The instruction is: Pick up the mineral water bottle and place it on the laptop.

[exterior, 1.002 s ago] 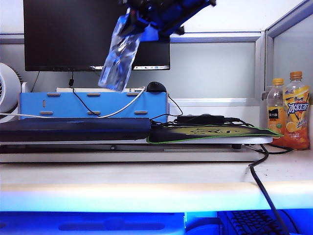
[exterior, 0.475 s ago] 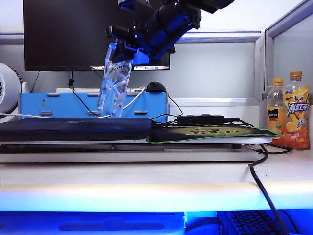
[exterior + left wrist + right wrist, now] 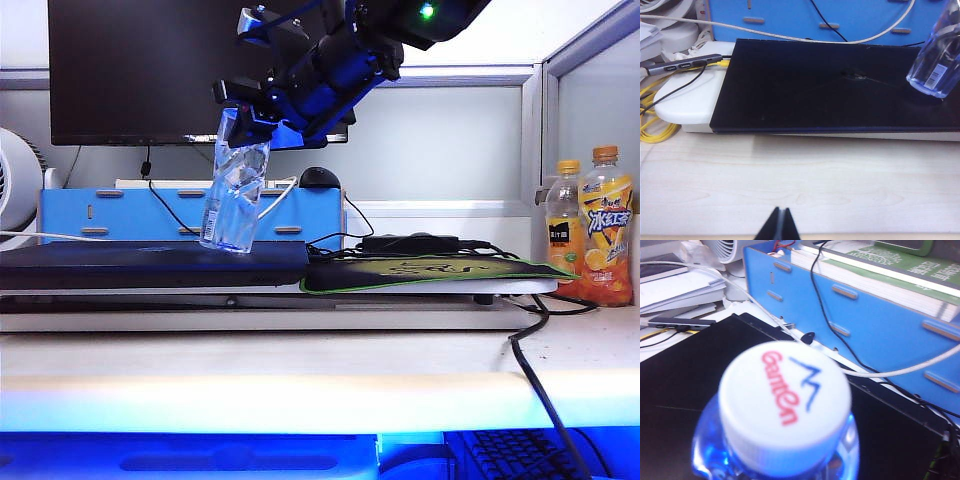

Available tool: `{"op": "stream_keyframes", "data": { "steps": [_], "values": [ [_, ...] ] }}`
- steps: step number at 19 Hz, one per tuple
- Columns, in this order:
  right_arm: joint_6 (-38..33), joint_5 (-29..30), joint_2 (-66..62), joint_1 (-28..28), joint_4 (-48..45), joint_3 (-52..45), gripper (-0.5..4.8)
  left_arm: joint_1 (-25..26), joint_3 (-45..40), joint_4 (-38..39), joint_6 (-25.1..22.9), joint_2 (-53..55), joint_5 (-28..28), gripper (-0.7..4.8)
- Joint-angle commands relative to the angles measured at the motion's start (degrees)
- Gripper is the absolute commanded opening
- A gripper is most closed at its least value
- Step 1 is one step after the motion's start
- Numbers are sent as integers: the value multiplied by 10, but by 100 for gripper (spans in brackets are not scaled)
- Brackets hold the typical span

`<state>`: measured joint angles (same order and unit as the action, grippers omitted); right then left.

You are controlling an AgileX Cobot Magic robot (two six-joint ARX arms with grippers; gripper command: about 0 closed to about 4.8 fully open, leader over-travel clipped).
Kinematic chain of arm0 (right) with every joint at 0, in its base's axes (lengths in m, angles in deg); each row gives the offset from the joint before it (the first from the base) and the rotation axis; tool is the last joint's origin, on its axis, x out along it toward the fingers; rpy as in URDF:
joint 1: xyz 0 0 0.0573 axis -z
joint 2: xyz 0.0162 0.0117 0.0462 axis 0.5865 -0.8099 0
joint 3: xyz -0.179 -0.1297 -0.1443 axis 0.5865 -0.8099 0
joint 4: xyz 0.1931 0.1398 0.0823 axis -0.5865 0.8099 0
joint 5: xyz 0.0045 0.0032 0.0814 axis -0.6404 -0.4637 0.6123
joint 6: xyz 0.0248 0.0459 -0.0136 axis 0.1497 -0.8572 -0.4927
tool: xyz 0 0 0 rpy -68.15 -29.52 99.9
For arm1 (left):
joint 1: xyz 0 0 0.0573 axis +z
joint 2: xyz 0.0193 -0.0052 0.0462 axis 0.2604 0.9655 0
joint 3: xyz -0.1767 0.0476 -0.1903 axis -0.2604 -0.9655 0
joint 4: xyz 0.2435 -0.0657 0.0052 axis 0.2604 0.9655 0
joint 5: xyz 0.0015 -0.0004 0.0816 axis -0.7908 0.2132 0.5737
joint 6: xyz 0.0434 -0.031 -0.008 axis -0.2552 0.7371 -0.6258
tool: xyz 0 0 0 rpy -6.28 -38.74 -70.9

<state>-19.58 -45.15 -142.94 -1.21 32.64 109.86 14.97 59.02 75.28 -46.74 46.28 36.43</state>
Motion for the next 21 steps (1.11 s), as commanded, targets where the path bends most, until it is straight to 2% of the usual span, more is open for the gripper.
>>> {"op": "stream_keyframes", "data": {
  "steps": [1, 4, 9, 12, 14, 16, 18, 21],
  "values": [
    [2, -2, 3, -2, -26, 7, 8, 0, 1, -5, 0, -1, -1, -2],
    [2, -1, 3, -8, -24, 7, 117, 0, 1, -5, 0, -1, -1, -2],
    [2, 3, 3, -16, -22, 7, 235, 0, 1, -5, 0, -1, -1, -2],
    [9, 3, 3, -21, -23, 7, 342, 0, 1, -5, 0, -1, -1, -2],
    [15, 5, 3, -23, -23, 7, 371, 0, 1, -5, 0, -1, -1, -2],
    [17, 4, 4, -26, -23, 7, 377, 0, 1, -5, 0, -1, -1, -2],
    [29, 4, 6, -28, -28, 7, 424, 0, 1, -5, 0, -1, -1, -2],
    [32, 4, 23, -29, -38, 7, 424, 0, 1, -5, 0, -1, -1, -2]
  ]
}}
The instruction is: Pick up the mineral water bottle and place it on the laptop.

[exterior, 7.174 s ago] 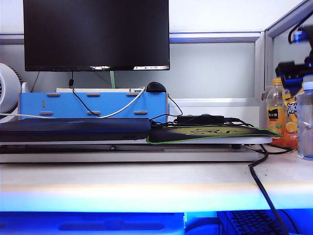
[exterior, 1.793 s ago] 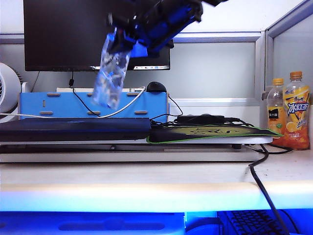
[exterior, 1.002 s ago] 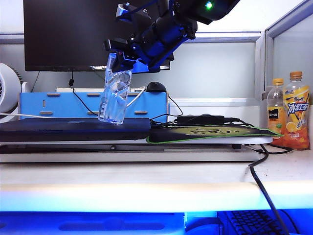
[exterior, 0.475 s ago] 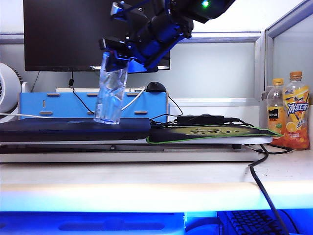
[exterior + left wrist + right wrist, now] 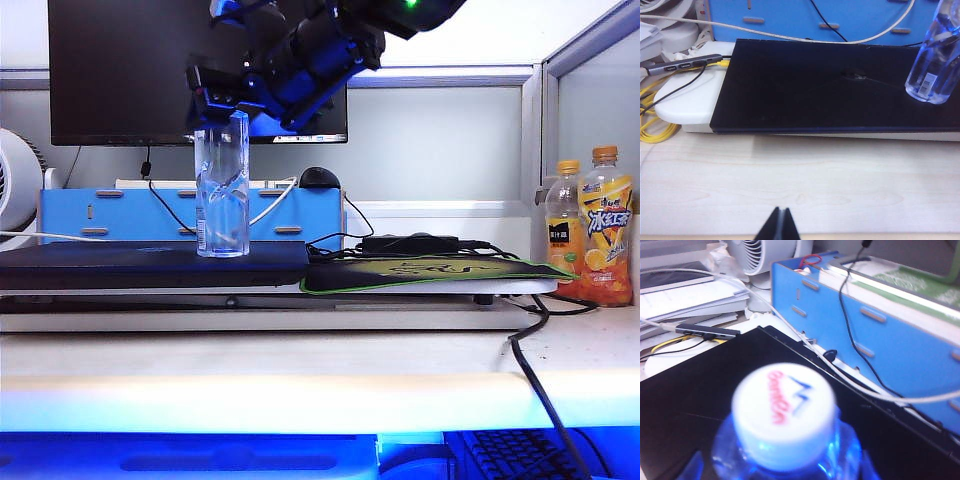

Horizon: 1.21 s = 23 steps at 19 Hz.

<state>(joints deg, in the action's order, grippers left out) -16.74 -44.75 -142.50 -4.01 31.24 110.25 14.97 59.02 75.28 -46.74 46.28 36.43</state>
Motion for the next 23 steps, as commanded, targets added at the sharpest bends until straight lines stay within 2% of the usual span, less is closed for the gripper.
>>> {"op": "stream_keyframes", "data": {
  "steps": [1, 5, 9, 11, 14, 16, 20, 23],
  "values": [
    [4, 0, 26, -1, -26, 3, 424, 0, 1, -5, 0, -1, -2, -2],
    [8, -9, 63, -1, -25, 3, 424, 0, 1, -4, 0, -1, -1, -2],
    [74, -96, 143, 0, -25, 3, 423, 0, 1, -5, 0, -1, -1, -2],
    [78, -132, 199, 0, -25, 3, 423, 0, 1, -5, 0, -1, -1, -2],
    [78, -133, 294, 0, -7, 3, 422, 0, 1, -5, 0, -1, -1, -2],
    [87, -152, 367, 0, 36, 3, 422, 0, 1, -5, 0, -1, -1, -2],
    [149, -224, 526, 0, 170, 3, 417, 0, 1, -5, 0, -1, -1, -2],
    [153, -253, 606, 0, 241, 3, 404, 0, 1, -5, 0, -1, -1, -2]
  ]
}}
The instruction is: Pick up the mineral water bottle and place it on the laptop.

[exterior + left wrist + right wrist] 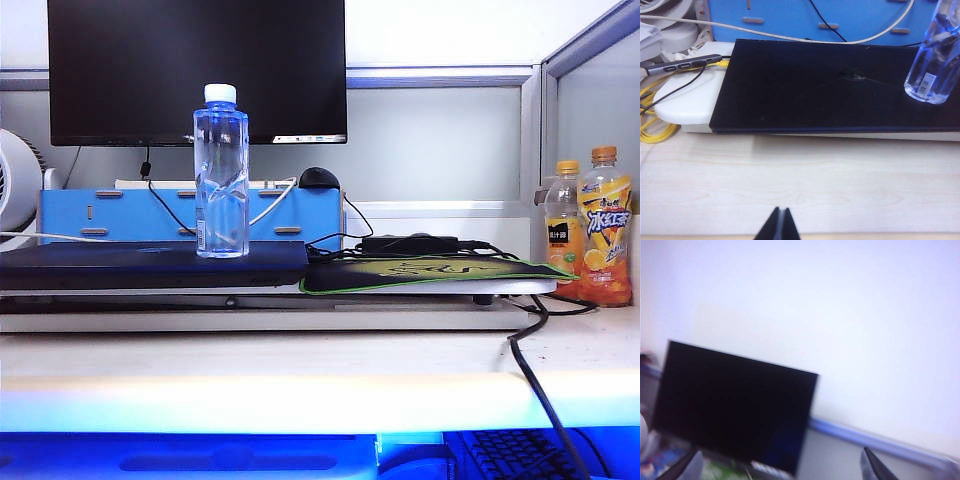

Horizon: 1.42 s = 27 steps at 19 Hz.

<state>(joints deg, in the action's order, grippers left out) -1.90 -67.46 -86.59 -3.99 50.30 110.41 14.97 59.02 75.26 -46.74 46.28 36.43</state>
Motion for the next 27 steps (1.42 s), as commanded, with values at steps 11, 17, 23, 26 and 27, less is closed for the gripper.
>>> {"op": "stream_keyframes", "data": {
  "steps": [11, 17, 23, 26, 27],
  "values": [
    [21, -159, 299, -1, 338, 1, 7, 0, 1, -4, 0, -1, -1, -2],
    [-33, -190, 316, -1, 477, -17, 2, 0, 1, -4, 0, -1, -1, -2],
    [-23, -156, 369, 21, 284, -182, 2, 0, 1, -4, 0, -1, -2, -2],
    [-24, -90, 371, 71, 184, -287, 2, 0, 1, -4, 0, -1, -1, -2],
    [-36, -59, 371, 95, 150, -324, 3, 0, 1, -4, 0, -1, -1, -2]
  ]
}}
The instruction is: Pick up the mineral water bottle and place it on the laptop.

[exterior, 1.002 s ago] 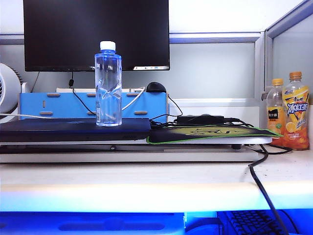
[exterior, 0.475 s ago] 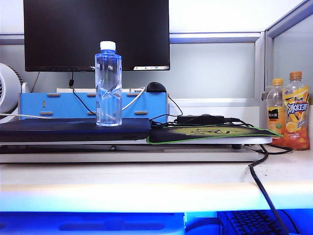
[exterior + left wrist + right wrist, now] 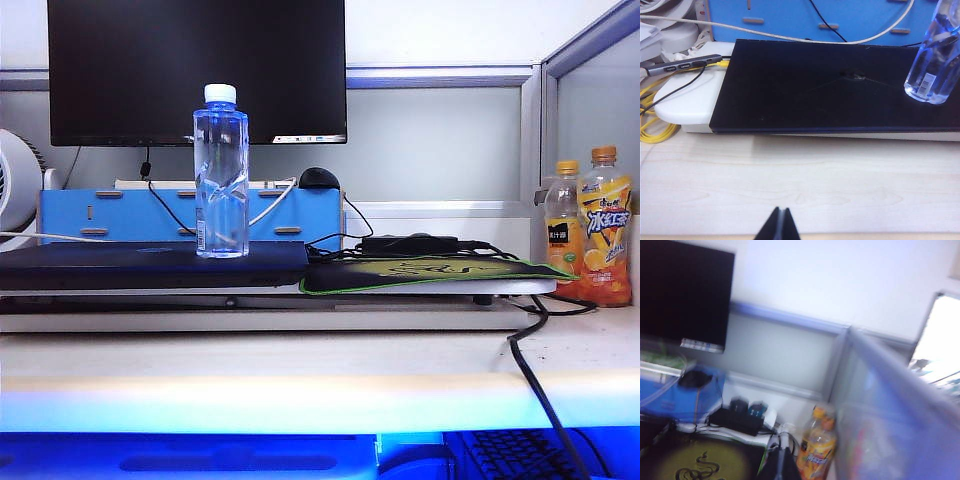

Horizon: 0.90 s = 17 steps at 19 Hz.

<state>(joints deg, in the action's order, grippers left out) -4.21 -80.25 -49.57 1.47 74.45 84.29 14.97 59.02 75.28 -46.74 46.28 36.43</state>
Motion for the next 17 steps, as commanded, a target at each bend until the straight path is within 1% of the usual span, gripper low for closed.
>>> {"op": "stream_keyframes", "data": {
  "steps": [1, 3, 5, 8, 10, 14, 16, 17],
  "values": [
    [-28, 84, 1, 61, -119, -95, 3, 0, 1, -5, 0, -1, -2, -2],
    [-62, 103, 5, 104, -170, -159, 3, 0, 1, -5, 0, -1, -1, -2],
    [-70, 141, 7, 135, -205, -206, 3, 0, 1, -5, 0, -1, -1, -2],
    [-72, 172, 14, 167, -218, -258, 3, 0, 1, -5, 0, -1, -1, -2],
    [-106, 187, 29, 187, -222, -294, 3, 0, 1, -5, 0, -1, -1, -2],
    [-158, 191, 85, 225, -240, -363, 3, 0, 1, -5, 0, -1, -2, -2],
    [-162, 206, 111, 242, -246, -394, 4, 0, 1, -5, 0, -1, -1, -2],
    [-163, 223, 125, 254, -246, -415, 32, 0, 1, -5, 0, -1, -1, -2]
  ]
}}
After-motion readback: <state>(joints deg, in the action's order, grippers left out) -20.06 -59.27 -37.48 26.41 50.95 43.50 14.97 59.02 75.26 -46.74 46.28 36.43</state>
